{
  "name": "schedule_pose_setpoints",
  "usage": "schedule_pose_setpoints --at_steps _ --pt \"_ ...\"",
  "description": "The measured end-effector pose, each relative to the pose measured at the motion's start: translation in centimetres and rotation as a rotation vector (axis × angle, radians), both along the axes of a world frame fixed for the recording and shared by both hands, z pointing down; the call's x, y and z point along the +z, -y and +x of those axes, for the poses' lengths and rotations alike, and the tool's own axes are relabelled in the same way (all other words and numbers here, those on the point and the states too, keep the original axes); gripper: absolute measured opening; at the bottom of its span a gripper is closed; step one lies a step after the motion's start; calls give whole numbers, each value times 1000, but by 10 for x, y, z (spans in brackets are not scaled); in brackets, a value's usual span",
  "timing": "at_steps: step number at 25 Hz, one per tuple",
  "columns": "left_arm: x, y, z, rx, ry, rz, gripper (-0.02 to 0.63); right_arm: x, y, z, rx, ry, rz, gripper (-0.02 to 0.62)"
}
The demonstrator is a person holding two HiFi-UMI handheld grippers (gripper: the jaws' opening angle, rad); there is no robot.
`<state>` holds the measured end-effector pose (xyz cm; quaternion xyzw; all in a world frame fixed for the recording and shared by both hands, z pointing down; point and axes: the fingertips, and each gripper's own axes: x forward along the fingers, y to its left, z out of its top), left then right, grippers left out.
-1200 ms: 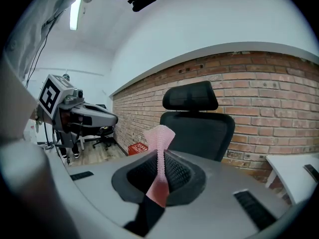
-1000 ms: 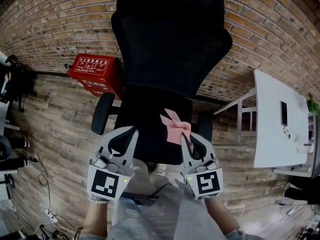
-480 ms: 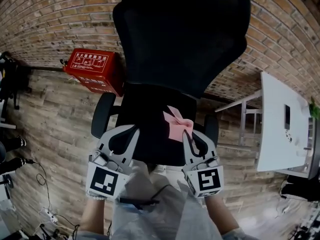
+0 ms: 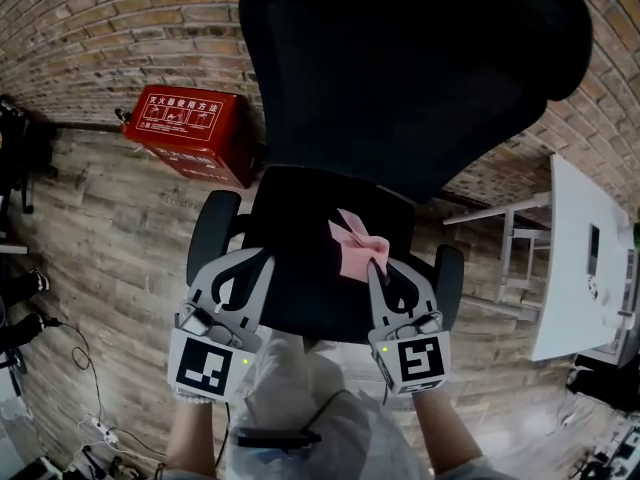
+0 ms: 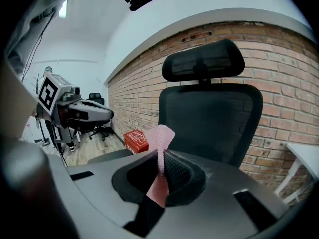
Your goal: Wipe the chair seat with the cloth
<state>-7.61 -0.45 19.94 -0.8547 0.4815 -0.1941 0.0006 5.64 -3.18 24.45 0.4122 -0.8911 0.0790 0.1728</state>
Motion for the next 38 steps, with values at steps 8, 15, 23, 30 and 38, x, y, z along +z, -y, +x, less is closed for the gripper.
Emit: schedule_pose_setpoints --at_steps 8,15,23,30,38 --pt "32 29 -34 16 -4 -5 18 60 23 -35 5 -13 -90 52" --pt "65 49 -57 50 -15 -32 18 105 46 -67 0 -25 -127 52" --pt "103 64 -94 20 -39 -68 18 156 66 -118 -58 -38 -149 52" --pt "128 70 -117 -7 -63 -125 18 201 89 -152 -79 -56 -179 52" --pt "151 85 -145 -83 -121 -152 18 249 113 -204 -141 -47 -201 52"
